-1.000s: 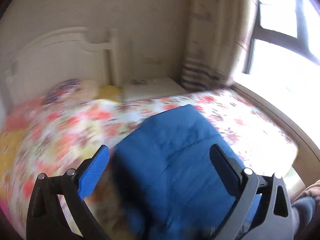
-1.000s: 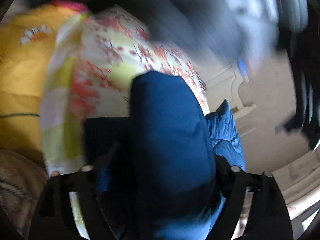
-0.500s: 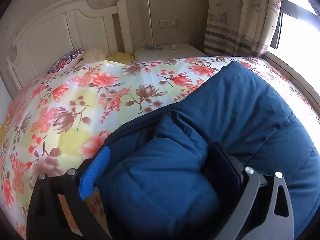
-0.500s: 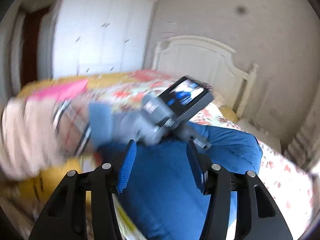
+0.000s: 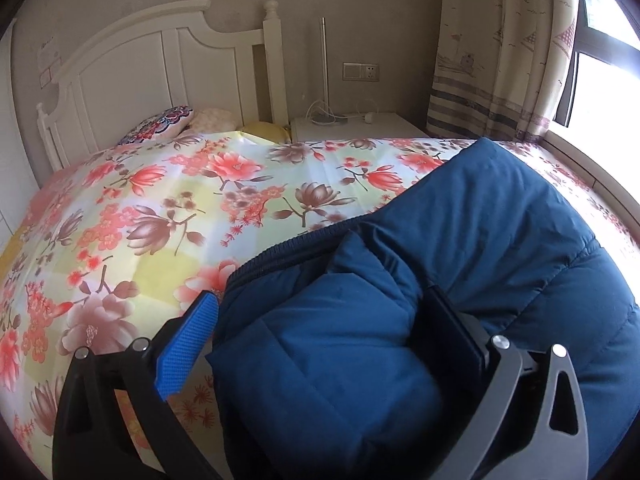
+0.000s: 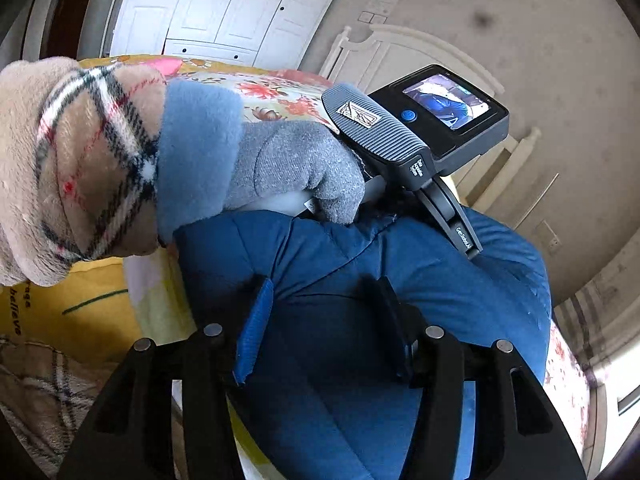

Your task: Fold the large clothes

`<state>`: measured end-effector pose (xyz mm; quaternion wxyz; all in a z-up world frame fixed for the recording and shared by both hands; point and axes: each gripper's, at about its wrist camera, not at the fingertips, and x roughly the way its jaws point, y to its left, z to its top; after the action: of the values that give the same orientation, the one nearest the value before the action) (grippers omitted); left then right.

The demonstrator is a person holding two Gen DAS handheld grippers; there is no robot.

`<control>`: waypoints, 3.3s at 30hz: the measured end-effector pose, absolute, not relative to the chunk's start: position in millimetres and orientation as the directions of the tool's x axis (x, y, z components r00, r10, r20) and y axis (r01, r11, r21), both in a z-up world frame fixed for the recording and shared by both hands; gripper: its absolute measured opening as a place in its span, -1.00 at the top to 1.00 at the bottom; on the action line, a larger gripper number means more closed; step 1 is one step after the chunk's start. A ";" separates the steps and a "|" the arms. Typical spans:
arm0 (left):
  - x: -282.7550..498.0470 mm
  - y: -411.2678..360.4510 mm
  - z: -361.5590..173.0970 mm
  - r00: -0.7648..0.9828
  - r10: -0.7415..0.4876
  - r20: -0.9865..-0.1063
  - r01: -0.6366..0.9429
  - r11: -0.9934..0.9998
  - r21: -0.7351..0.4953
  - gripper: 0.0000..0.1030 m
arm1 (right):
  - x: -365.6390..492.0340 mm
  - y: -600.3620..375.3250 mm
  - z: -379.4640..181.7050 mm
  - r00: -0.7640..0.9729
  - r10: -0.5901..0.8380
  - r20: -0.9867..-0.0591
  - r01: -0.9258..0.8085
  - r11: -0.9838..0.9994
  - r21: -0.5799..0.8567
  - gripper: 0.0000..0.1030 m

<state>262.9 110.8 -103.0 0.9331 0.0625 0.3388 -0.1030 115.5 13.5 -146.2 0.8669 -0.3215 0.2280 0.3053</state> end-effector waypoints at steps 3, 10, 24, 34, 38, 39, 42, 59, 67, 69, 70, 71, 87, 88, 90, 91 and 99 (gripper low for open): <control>263.5 111.1 -103.6 0.745 -0.149 -0.651 0.232 0.972 0.043 -0.96 | 110.9 -5.1 -118.6 0.652 0.442 -0.616 -0.729 0.588 -0.351 -0.01; 260.2 109.2 -102.2 0.765 -0.112 -0.635 0.204 0.976 0.074 -0.96 | 207.2 -111.3 -44.6 0.771 0.425 -0.475 -0.552 0.817 -0.164 0.08; 268.5 124.7 -107.4 0.740 -0.144 -0.657 0.177 0.984 -0.015 -0.96 | 389.2 -116.1 -112.7 0.600 0.322 -0.732 -0.523 0.850 -0.054 0.15; 268.2 130.1 -108.5 0.748 -0.133 -0.650 0.152 0.988 -0.026 -0.96 | 423.5 -146.6 -135.9 0.592 0.354 -0.724 -0.429 0.899 0.090 0.19; 267.5 129.1 -107.4 0.753 -0.120 -0.647 0.146 0.989 -0.014 -0.96 | 426.0 -139.4 -118.7 0.572 0.290 -0.767 -0.419 0.908 0.031 0.19; 266.6 128.9 -107.1 0.754 -0.118 -0.646 0.145 0.989 -0.011 -0.96 | 423.6 -134.1 -105.4 0.597 0.247 -0.763 -0.407 0.913 -0.022 0.19; 266.4 130.0 -107.5 0.754 -0.118 -0.646 0.141 0.990 -0.017 -0.96 | 410.3 -122.8 -74.3 0.655 0.294 -0.696 -0.432 0.902 -0.026 0.18; 270.7 131.7 -111.4 0.733 -0.113 -0.670 0.134 0.991 -0.020 -0.96 | 402.8 -39.5 -133.0 0.514 0.227 -0.827 -0.611 0.773 -0.168 0.18; 225.7 115.5 -64.2 0.805 0.118 -0.582 0.060 0.959 0.277 -0.95 | 355.3 -102.7 -65.9 0.642 0.359 -0.677 -0.502 0.865 -0.018 0.18; 196.4 117.0 -48.6 0.823 0.126 -0.554 0.047 0.957 0.287 -0.95 | 323.2 -118.9 -52.6 0.661 0.406 -0.631 -0.521 0.853 0.003 0.17; 176.0 115.7 -42.8 0.834 0.147 -0.531 0.031 0.949 0.313 -0.95 | 309.6 -122.0 -50.2 0.665 0.416 -0.621 -0.532 0.847 -0.002 0.15; 155.6 113.0 -41.1 0.845 0.178 -0.505 0.013 0.936 0.353 -0.95 | 294.1 -125.5 -50.2 0.666 0.423 -0.614 -0.543 0.840 -0.010 0.12; 105.6 134.8 -99.5 0.746 0.124 -0.654 0.025 0.977 0.213 -0.96 | 178.8 -91.6 -80.2 0.685 0.429 -0.588 -0.620 0.767 -0.162 -0.08; 105.3 137.0 -101.3 0.747 0.116 -0.655 0.023 0.980 0.200 -0.96 | 168.8 -90.5 -80.5 0.679 0.442 -0.586 -0.635 0.754 -0.167 -0.08; 103.0 137.8 -104.1 0.748 0.107 -0.656 0.019 0.983 0.182 -0.96 | 152.5 -84.6 -92.7 0.651 0.458 -0.605 -0.672 0.719 -0.178 -0.09; 104.0 137.7 -106.4 0.746 0.108 -0.657 0.018 0.983 0.182 -0.96 | 148.9 -78.4 -108.6 0.642 0.434 -0.632 -0.676 0.709 -0.200 -0.10; 104.0 143.2 -110.5 0.743 0.078 -0.664 0.015 0.991 0.133 -0.96 | 150.3 -96.9 -105.7 0.628 0.494 -0.602 -0.667 0.739 -0.089 -0.56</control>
<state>104.0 143.2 -110.5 0.9314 0.0649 0.3578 0.0171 150.3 -96.9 -105.7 0.8889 -0.1537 0.2821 0.3265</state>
